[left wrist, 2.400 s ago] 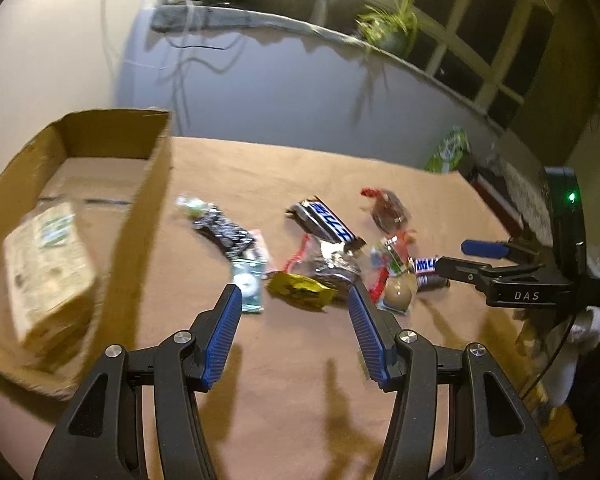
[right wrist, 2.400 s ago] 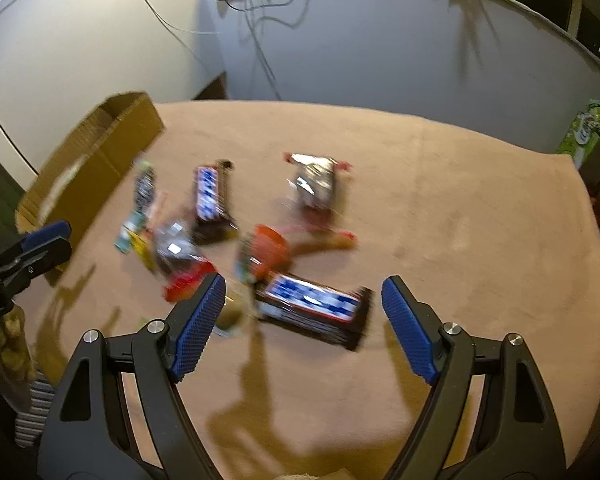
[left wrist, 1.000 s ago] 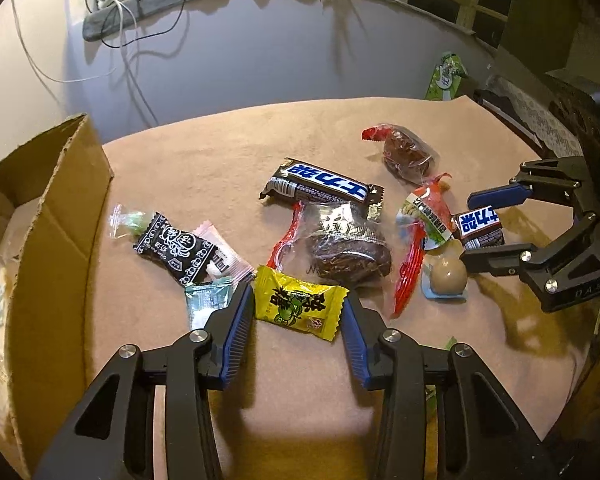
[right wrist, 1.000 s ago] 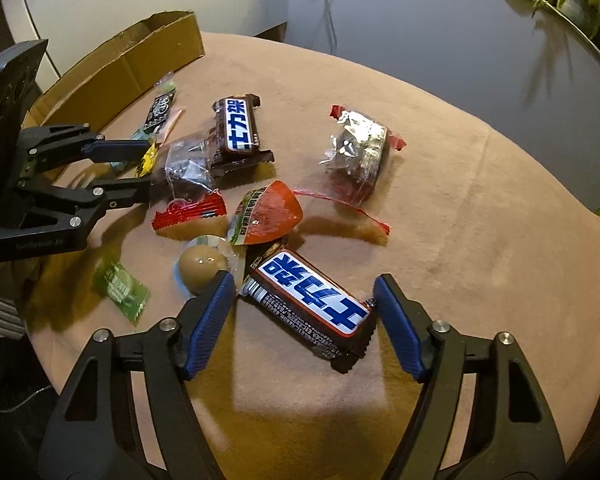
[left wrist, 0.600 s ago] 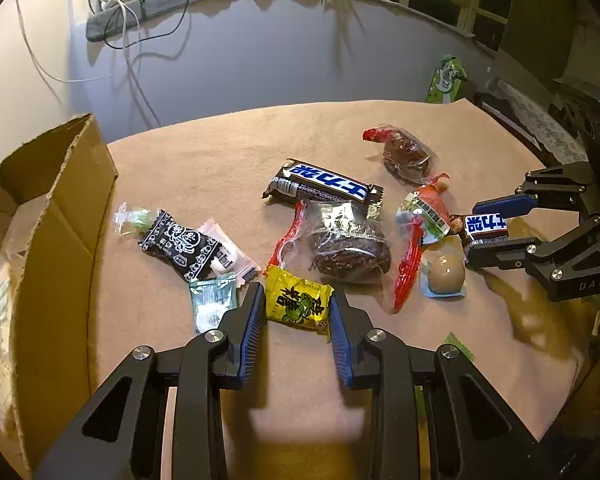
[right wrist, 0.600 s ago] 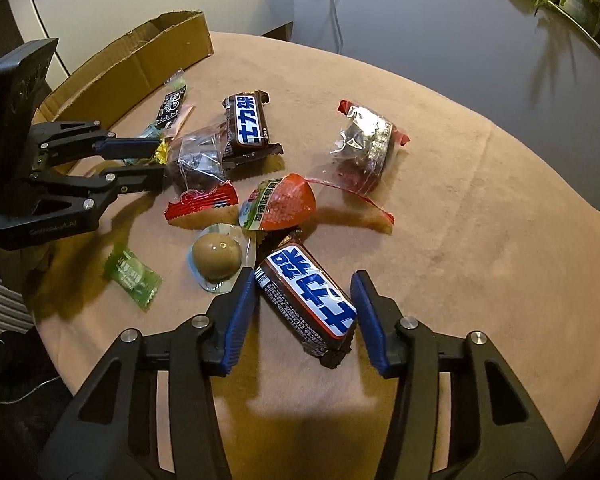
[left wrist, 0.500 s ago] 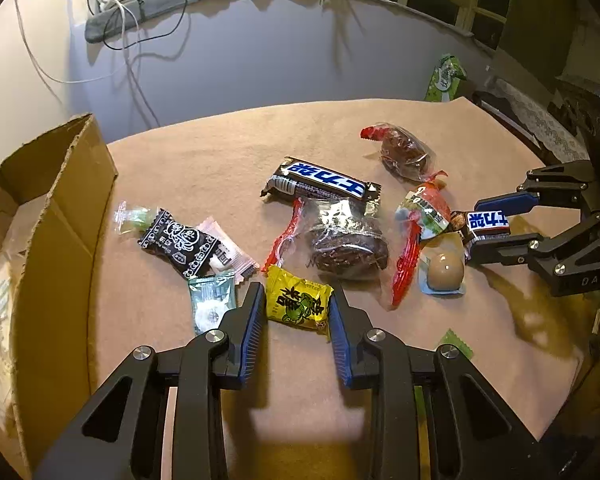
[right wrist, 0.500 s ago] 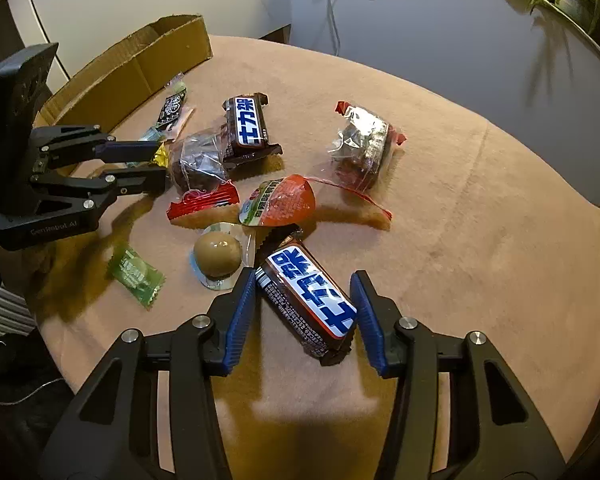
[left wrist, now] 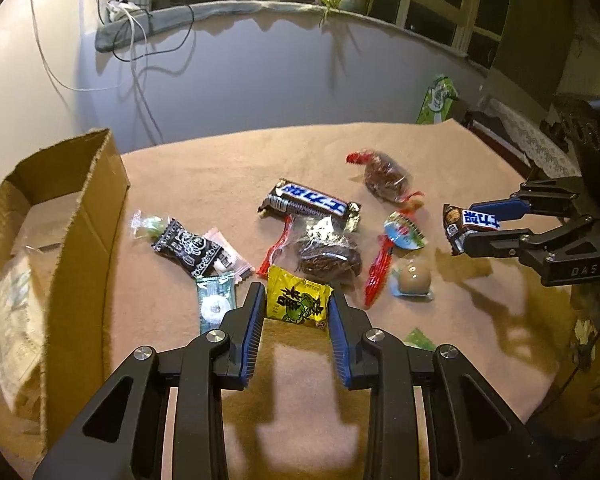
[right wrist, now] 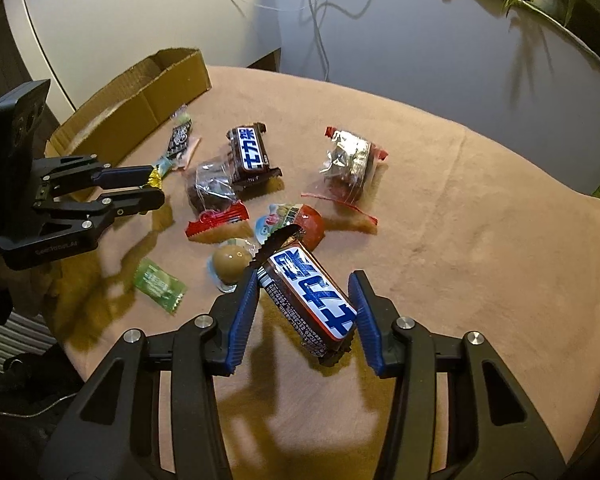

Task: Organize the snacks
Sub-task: 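Carry both snacks over the box and open both grippers to drop them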

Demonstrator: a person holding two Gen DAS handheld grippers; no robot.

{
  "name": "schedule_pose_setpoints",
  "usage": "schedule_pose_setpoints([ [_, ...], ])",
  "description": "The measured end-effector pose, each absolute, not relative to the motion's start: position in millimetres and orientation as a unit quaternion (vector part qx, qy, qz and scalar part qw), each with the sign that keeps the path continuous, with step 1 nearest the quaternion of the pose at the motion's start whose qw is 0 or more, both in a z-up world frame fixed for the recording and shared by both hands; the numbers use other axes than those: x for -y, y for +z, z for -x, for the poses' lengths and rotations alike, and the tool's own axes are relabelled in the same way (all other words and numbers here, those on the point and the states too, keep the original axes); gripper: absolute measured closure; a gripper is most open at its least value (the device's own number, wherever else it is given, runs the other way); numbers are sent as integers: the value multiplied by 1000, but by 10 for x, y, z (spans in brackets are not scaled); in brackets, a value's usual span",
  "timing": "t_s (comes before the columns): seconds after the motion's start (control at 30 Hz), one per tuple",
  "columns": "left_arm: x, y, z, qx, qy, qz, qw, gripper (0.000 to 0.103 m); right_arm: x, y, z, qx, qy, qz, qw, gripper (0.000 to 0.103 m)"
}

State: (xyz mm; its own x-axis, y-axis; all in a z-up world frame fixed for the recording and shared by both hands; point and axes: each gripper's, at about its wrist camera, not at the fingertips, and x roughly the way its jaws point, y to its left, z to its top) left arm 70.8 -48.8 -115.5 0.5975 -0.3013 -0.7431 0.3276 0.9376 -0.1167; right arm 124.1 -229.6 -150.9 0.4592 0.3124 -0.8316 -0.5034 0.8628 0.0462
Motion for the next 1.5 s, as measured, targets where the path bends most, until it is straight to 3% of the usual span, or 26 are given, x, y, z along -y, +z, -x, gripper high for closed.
schedule_pose_setpoints([
  [0.77, -415, -677, -380, -346, -106, 43, 931, 74, 1282, -933, -1147, -396, 304, 127, 857, 55],
  [1.5, -1400, -748, -277, -344, -20, 89, 935, 74, -182, -909, -1637, -376, 369, 176, 831, 55],
])
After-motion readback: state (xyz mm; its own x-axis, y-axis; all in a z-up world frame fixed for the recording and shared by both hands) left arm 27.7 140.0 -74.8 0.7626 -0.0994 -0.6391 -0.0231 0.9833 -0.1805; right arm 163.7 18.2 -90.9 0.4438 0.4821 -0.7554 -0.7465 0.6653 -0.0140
